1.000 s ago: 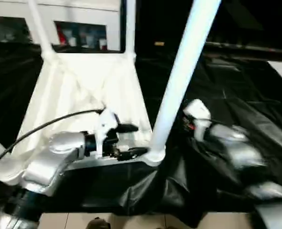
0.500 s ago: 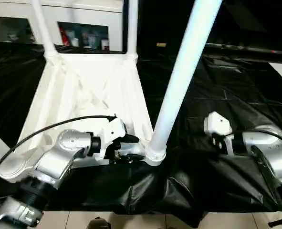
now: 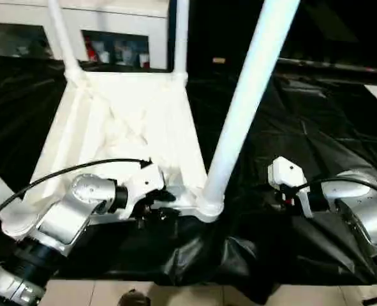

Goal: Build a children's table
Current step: Rotate leg to tighten

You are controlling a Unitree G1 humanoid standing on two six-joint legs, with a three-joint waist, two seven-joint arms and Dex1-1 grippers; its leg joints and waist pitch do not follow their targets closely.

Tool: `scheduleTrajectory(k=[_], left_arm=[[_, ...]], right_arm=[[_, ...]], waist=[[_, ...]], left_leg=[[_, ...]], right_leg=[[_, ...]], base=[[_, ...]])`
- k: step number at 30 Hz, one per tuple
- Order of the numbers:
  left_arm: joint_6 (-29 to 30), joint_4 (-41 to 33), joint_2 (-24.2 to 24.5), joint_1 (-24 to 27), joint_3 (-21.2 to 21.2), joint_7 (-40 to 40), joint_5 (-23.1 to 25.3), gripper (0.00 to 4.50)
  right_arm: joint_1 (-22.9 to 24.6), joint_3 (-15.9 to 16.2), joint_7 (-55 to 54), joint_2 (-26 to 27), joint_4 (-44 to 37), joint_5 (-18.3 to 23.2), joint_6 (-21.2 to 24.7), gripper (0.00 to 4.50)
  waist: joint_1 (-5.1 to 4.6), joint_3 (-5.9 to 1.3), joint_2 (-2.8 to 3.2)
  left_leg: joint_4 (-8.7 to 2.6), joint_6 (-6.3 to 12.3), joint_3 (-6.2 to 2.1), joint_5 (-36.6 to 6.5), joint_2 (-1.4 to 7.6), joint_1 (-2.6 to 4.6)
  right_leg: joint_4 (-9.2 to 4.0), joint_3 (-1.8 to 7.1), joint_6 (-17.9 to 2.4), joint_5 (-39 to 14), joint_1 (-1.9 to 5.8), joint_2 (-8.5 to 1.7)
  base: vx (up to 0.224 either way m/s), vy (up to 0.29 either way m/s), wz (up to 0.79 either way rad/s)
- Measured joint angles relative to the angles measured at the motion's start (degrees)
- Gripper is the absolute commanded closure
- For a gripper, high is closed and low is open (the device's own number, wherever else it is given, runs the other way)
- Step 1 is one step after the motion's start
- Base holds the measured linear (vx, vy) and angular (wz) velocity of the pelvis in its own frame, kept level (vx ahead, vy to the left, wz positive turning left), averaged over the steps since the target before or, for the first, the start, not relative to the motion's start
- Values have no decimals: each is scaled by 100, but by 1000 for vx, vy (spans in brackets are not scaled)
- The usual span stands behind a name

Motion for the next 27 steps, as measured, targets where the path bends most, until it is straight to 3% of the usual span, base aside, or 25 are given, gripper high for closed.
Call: scheduleTrajectory(k=[9,16,27], left_arm=[[524,-304,-92,47,17,0,-152,380],[544,-331,-89,68,9,-11,-137,440],[179,-419,174,94,-153,-187,98,450]], right_arm=[[121,24,-78,56,-105,19,70,136],[19,135,-124,199,-79,18,66,136],[51,162,-263,270,10,13,-25,136]], waist=[[-2,5,10],[-13,3,12],[-32,-19,50]], left_leg=[[0,0,-1,0,0,0],[0,0,-1,0,0,-1],[-1,0,-1,0,0,4]], right_leg=[[-2,-1,0,0,0,0],[-2,-1,0,0,0,0],[-7,2,3,-3,0,4]], base=[[0,0,0],[0,0,0],[0,0,0]])
